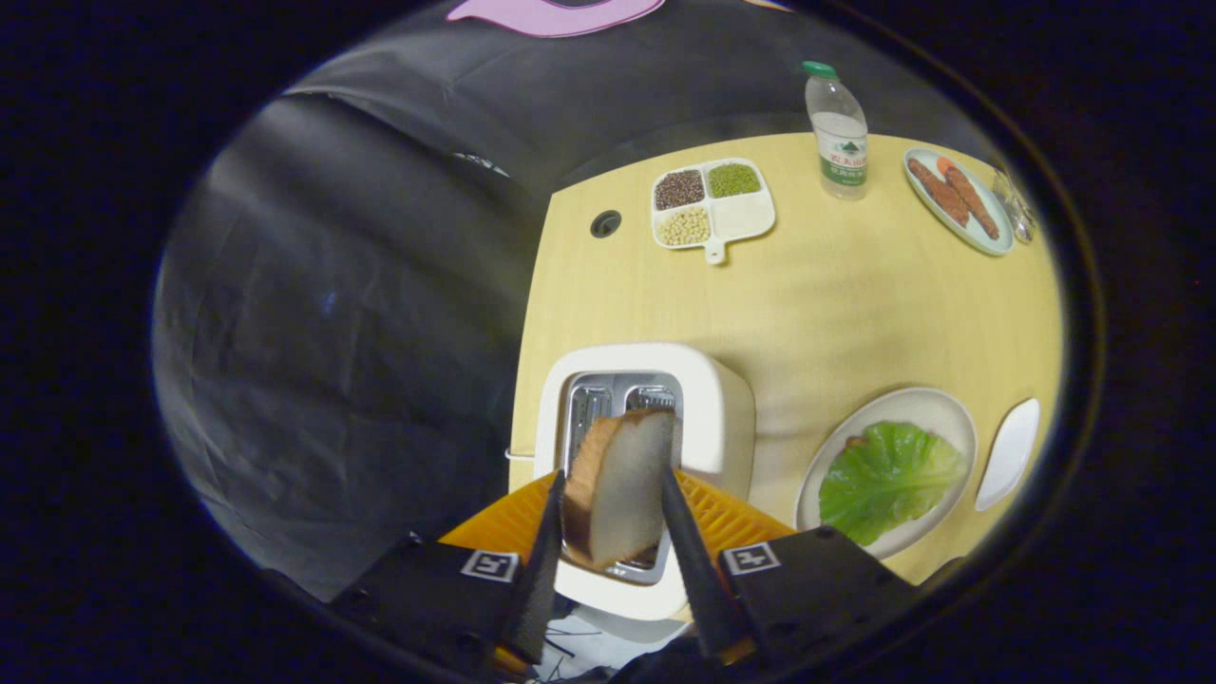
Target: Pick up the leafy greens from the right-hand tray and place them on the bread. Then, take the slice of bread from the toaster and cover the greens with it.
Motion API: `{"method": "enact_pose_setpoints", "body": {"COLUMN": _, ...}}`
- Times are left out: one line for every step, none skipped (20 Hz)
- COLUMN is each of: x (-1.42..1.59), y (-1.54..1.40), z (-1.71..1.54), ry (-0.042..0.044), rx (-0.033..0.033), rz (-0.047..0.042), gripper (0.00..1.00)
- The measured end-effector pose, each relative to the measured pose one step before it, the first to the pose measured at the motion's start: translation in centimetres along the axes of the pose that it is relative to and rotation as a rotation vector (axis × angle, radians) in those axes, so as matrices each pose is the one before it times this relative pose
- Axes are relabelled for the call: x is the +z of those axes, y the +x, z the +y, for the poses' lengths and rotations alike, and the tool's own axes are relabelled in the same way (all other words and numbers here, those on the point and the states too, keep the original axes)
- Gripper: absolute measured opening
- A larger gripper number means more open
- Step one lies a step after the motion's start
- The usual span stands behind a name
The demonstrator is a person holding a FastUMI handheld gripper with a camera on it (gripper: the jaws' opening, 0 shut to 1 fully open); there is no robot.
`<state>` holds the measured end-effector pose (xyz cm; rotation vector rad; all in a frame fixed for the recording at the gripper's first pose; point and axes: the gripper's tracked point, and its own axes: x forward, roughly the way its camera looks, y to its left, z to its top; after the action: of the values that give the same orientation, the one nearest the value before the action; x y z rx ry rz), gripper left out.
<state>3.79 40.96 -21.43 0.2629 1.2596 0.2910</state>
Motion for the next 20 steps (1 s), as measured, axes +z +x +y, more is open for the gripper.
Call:
{"method": "enact_pose_setpoints", "body": {"x": -0.212, "y": 0.128, "z": -0.464, "ry": 0.00719, "rx": -0.02173, "rz": 0.02325, "gripper": 0.54}}
{"method": "enact_pose_setpoints", "body": {"x": -0.698, "y": 0.737, "z": -0.269, "ry": 0.00999, "rx": -0.01887, "rz": 0.02214, "gripper": 0.45}}
{"method": "enact_pose_setpoints", "body": {"x": 0.375, "y": -0.686, "z": -0.331, "ry": 0.00909, "rx": -0.01263, "rz": -0.0065, "gripper": 0.36}}
{"method": "enact_pose_setpoints", "body": {"x": -0.041, "y": -0.311, "z": -0.203, "ry": 0.00279, "rx": -0.00702, "rz": 0.00692, "gripper": 0.27}}
{"method": "enact_pose_setpoints", "body": {"x": 0.015, "y": -0.384, "z": -0.191, "ry": 0.00975, "rx": -0.00997, "rz": 0.00401, "gripper": 0.18}}
{"method": "enact_pose_setpoints", "body": {"x": 0.081, "y": -0.248, "z": 0.149, "ry": 0.01681, "rx": 0.009, "rz": -0.00188, "gripper": 0.14}}
{"method": "enact_pose_setpoints", "body": {"x": 0.053, "y": -0.393, "z": 0.058, "ry": 0.01051, "rx": 0.0098, "rz": -0.00012, "gripper": 0.1}}
{"method": "enact_pose_setpoints", "body": {"x": 0.105, "y": -0.761, "z": 0.279, "ry": 0.00957, "rx": 0.00713, "rz": -0.00157, "gripper": 0.1}}
{"method": "enact_pose_setpoints", "body": {"x": 0.28, "y": -0.662, "z": 0.124, "ry": 0.00988, "rx": 0.00861, "rz": -0.00384, "gripper": 0.1}}
{"method": "enact_pose_setpoints", "body": {"x": 0.125, "y": -0.735, "z": 0.065, "ry": 0.01134, "rx": 0.01272, "rz": 0.0, "gripper": 0.1}}
{"method": "enact_pose_setpoints", "body": {"x": 0.189, "y": -0.736, "z": 0.051, "ry": 0.01306, "rx": 0.01506, "rz": -0.00134, "gripper": 0.1}}
{"method": "enact_pose_setpoints", "body": {"x": 0.047, "y": -0.724, "z": 0.058, "ry": 0.01896, "rx": 0.01648, "rz": 0.00696, "gripper": 0.1}}
{"method": "enact_pose_setpoints", "body": {"x": 0.224, "y": -0.978, "z": 0.336, "ry": 0.02639, "rx": 0.02355, "rz": 0.00337, "gripper": 0.1}}
{"method": "enact_pose_setpoints", "body": {"x": 0.415, "y": -1.074, "z": 0.286, "ry": 0.02332, "rx": 0.02871, "rz": -0.00541, "gripper": 0.1}}
{"method": "enact_pose_setpoints", "body": {"x": 0.514, "y": -1.15, "z": 0.425, "ry": 0.01881, "rx": 0.035, "rz": -0.00715, "gripper": 0.1}}
{"method": "enact_pose_setpoints", "body": {"x": 0.36, "y": -1.284, "z": 0.466, "ry": 0.01791, "rx": 0.03137, "rz": -0.00506, "gripper": 0.1}}
{"method": "enact_pose_setpoints", "body": {"x": 0.495, "y": -1.415, "z": 0.19, "ry": 0.0143, "rx": 0.0278, "rz": -0.00809, "gripper": 0.1}}
{"method": "enact_pose_setpoints", "body": {"x": 0.331, "y": -1.416, "z": 0.163, "ry": 0.00811, "rx": 0.03063, "rz": -0.00606, "gripper": 0.1}}
{"method": "enact_pose_setpoints", "body": {"x": 0.377, "y": -1.322, "z": -0.032, "ry": 0.00703, "rx": 0.02631, "rz": -0.00399, "gripper": 0.1}}
{"method": "enact_pose_setpoints", "body": {"x": 0.178, "y": -1.445, "z": -0.247, "ry": 0.00449, "rx": 0.0246, "rz": -0.00339, "gripper": 0.1}}
